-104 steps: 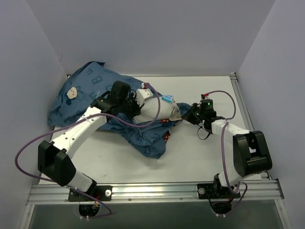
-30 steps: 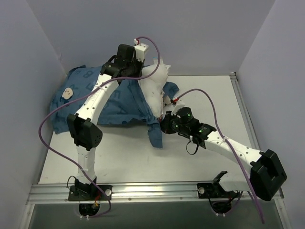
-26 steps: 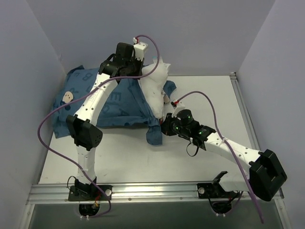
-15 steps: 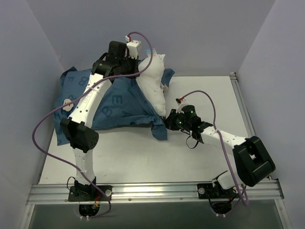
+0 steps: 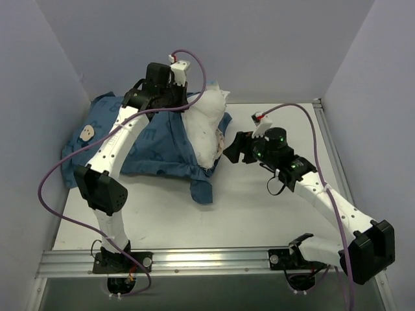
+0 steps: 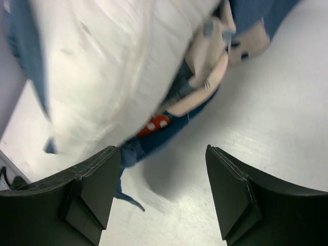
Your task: Remove the pillowcase from the pillow
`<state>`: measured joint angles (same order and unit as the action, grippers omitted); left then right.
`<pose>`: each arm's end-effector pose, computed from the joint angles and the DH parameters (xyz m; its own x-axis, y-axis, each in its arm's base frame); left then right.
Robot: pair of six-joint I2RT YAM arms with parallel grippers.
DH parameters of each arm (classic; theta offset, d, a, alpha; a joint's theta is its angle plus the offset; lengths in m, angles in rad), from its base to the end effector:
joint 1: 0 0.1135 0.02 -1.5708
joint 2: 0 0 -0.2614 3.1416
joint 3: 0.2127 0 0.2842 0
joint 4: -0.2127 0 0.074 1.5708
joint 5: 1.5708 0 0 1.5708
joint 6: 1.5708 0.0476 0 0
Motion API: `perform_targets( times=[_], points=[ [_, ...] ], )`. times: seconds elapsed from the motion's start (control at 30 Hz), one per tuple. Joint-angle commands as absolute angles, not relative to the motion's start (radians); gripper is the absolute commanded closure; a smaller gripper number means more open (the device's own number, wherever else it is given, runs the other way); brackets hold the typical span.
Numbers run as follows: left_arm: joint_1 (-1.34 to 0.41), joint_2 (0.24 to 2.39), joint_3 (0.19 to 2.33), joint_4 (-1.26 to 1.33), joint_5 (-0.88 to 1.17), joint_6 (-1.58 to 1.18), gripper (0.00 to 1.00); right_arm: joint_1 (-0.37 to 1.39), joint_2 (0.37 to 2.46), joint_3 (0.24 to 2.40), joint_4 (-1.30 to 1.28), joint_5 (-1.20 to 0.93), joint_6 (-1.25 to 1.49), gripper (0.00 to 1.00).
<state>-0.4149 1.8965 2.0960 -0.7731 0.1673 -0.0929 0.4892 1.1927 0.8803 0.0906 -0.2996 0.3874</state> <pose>0.4229 -0.1949 0.4094 -0.5432 0.1393 -0.8280 0.4771 0.8626 -0.1679 0.2784 0.1641 0.3019 -0.4454 0.1718 -0.8787 -0.5777 0.6947 0.4286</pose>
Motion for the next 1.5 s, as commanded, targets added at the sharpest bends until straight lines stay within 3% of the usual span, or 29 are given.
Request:
perform_targets(
  times=[0.0, 0.07, 0.1, 0.13, 0.37, 0.93, 1.33, 1.43, 1.47],
  points=[
    [-0.448, 1.878, 2.151, -0.638, 0.169, -0.097, 0.98, 0.483, 1.17, 0.957, 0.018, -0.305, 0.376, 0.3],
    [-0.459, 1.882, 2.161, -0.64, 0.163, -0.094, 0.98, 0.494, 1.19, 0.96, 0.055, -0.333, 0.426, 0.19],
    [-0.46, 1.884, 2.163, -0.64, 0.163, -0.094, 0.98, 0.503, 1.198, 0.956, 0.111, -0.339, 0.486, 0.01],
    [-0.46, 1.884, 2.164, -0.641, 0.163, -0.094, 0.98, 0.515, 1.209, 0.953, 0.139, -0.339, 0.514, 0.0],
    [-0.462, 1.871, 2.146, -0.64, 0.158, -0.092, 0.98, 0.615, 1.357, 0.971, 0.299, -0.31, 0.657, 0.0],
    [-0.468, 1.864, 2.149, -0.641, 0.184, -0.084, 0.98, 0.514, 1.446, 0.801, 0.6, -0.296, 0.827, 0.0],
    [-0.523, 1.873, 2.149, -0.641, 0.247, -0.069, 0.98, 0.561, 1.609, 0.884, 0.767, -0.348, 0.837, 0.0],
    [-0.523, 1.868, 2.145, -0.641, 0.252, -0.068, 0.98, 0.56, 1.609, 0.887, 0.802, -0.357, 0.842, 0.07],
    [-0.523, 1.87, 2.143, -0.64, 0.253, -0.063, 0.98, 0.56, 1.611, 0.89, 0.811, -0.37, 0.841, 0.15]
  ],
)
